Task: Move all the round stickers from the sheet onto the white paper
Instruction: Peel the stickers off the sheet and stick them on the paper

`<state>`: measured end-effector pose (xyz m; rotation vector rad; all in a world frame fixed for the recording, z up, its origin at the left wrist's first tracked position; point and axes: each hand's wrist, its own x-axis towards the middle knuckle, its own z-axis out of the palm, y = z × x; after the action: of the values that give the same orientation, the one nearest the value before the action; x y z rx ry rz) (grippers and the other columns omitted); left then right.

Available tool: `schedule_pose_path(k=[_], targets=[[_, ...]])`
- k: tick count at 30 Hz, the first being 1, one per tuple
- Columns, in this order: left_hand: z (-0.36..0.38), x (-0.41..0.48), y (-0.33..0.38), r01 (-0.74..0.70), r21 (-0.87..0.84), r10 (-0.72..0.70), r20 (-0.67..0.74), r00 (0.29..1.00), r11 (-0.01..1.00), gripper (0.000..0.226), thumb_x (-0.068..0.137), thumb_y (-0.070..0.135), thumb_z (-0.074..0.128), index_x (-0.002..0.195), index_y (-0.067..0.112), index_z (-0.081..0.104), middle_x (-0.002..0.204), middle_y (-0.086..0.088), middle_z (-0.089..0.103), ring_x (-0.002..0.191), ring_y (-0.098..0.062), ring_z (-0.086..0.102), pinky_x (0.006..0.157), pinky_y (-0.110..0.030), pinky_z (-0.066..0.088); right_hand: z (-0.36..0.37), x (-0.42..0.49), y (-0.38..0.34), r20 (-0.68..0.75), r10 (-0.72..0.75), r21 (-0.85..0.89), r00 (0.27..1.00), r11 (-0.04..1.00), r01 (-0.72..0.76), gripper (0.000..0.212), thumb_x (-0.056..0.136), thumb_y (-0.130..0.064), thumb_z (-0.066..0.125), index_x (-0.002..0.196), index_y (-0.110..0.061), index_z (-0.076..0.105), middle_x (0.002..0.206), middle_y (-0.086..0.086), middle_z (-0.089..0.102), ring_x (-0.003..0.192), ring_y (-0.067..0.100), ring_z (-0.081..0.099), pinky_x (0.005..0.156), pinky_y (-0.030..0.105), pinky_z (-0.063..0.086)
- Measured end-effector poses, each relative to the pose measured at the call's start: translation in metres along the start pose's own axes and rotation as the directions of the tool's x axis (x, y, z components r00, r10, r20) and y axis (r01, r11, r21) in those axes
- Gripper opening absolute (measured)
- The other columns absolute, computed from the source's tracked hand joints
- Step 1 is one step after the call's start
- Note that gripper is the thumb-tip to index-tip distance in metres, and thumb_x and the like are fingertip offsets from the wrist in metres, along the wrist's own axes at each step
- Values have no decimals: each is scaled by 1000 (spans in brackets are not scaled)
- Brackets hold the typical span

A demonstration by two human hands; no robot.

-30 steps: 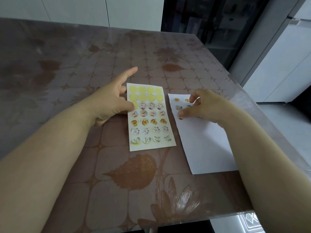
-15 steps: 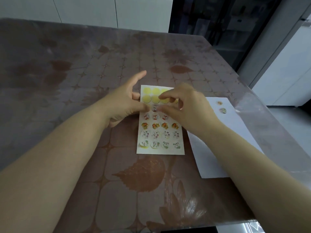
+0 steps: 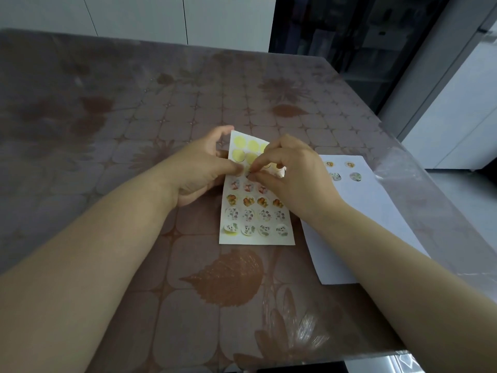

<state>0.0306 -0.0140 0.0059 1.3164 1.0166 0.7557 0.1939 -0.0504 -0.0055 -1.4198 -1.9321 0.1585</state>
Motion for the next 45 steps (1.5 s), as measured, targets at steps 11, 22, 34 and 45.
schedule_pose_path(k=[11,22,34,45], targets=[[-5,0,-5,-110,266,109,19,994,958,88,85,-7,59,143,46,19,108,4,70,93,-13,71,91,-36,53,-61,8,10,172,335,181,926,914,-364,9,78,-36,70,75,-29,73,62,-18,62,49,-8,47,45,4,35],[-3,-1,-3,-122,281,135,-25,991,952,83,86,-7,58,142,45,24,107,4,70,87,-11,71,82,-29,55,-82,2,53,443,573,-132,690,803,-582,7,68,-30,79,68,-25,74,74,-12,65,81,12,57,74,27,41],[-2,-1,-4,-126,264,130,1,992,956,85,83,-6,63,140,45,27,104,3,70,88,-12,71,80,-28,56,-75,3,55,399,577,-116,713,803,-585,12,63,-26,83,68,-23,72,69,-12,60,77,15,56,71,27,43],[-1,-4,1,-135,230,126,55,990,964,81,81,-11,61,138,42,37,98,2,73,87,-11,71,73,-21,58,-70,3,60,338,573,-133,747,814,-565,21,75,-27,76,73,-22,55,73,-7,53,65,16,49,52,25,31]])
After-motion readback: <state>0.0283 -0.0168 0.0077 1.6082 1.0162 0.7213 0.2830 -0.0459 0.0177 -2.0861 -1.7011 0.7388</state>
